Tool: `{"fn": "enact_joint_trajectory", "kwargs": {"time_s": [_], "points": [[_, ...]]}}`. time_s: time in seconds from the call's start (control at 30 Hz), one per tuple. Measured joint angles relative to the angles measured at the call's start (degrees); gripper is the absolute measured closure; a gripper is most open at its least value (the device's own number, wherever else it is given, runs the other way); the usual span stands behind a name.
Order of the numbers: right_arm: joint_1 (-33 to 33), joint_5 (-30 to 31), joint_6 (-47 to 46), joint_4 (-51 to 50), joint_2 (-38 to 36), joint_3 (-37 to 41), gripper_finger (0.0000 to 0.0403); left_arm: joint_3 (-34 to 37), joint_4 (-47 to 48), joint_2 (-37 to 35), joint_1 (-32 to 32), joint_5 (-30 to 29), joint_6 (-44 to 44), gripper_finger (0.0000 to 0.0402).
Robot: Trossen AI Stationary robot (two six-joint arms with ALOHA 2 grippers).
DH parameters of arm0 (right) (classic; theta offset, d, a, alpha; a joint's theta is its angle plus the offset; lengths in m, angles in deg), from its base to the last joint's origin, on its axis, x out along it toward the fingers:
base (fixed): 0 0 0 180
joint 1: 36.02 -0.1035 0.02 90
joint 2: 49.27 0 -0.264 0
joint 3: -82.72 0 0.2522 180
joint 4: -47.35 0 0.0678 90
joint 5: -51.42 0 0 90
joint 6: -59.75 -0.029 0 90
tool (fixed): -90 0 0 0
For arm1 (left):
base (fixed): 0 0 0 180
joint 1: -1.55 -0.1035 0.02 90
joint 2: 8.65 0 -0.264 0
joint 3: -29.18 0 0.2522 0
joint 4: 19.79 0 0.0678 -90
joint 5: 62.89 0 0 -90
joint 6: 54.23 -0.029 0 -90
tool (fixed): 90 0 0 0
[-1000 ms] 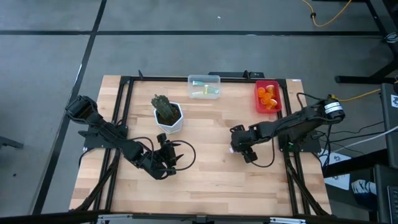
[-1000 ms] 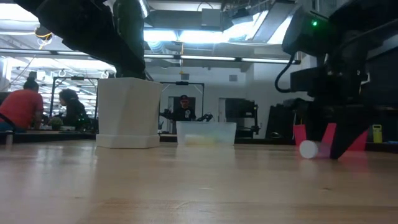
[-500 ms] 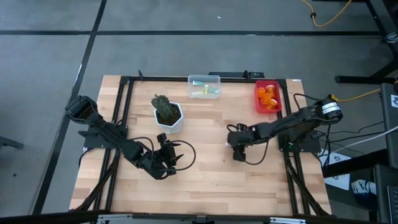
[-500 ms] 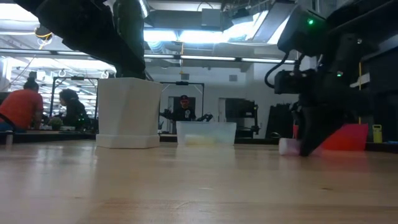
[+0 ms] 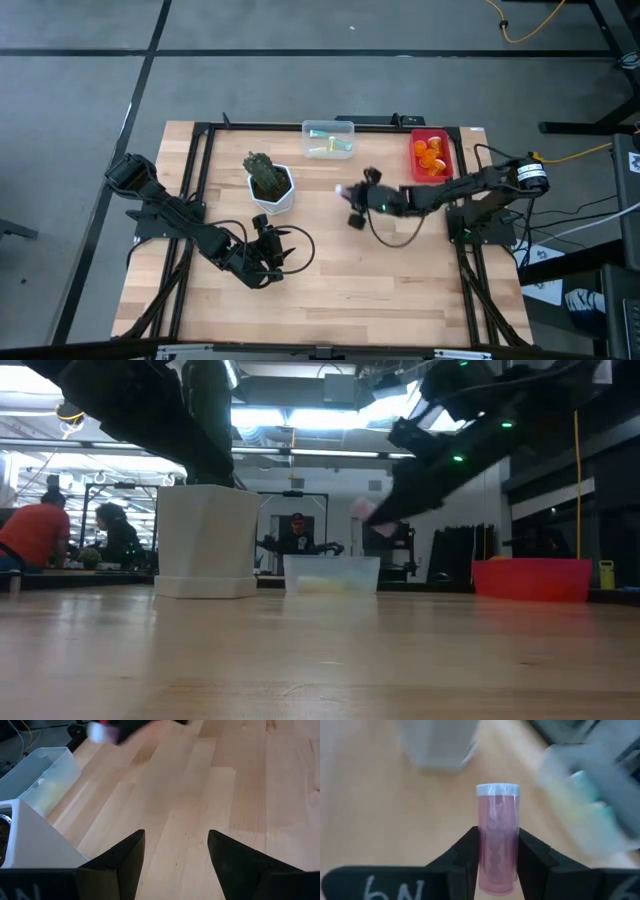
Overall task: Pick and place medicine bottles into bin by pill shape (circle, oval)
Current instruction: Put the small pink pill bottle into the white bin
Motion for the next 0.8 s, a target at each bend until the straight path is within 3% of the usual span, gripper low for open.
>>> {"fn": "enact_joint_trajectory", "kwargs": {"time_s": [0.4,0.63,0.8], "points": [[19.5,-16.3,-5.3,1.7,0.0,-7.7,0.0297,0.0,0.0,0.0,0.0,0.0,0.0,0.0191],[24.4,-17.9,-7.0,2.1,1.2,-11.4,0.0297,0.0,0.0,0.0,0.0,-0.2,-0.3,0.0191],[26.2,-22.2,-8.3,1.9,8.0,-16.8,0.0297,0.0,-0.2,0.0,0.0,-0.6,-1.5,0.0191]]}}
